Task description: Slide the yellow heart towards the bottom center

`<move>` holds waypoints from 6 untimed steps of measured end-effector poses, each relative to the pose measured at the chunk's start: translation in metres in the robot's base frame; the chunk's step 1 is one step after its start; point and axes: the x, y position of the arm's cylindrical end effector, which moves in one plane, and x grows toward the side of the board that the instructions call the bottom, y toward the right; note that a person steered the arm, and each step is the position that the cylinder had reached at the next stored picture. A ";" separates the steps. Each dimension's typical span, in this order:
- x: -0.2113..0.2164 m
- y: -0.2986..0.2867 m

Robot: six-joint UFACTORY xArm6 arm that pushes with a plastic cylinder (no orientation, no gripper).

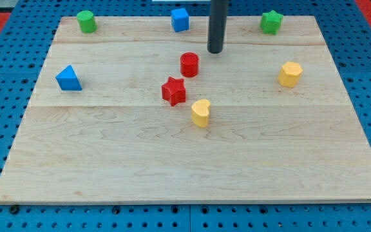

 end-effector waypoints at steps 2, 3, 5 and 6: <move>0.031 -0.004; 0.090 0.002; 0.199 -0.070; 0.201 0.005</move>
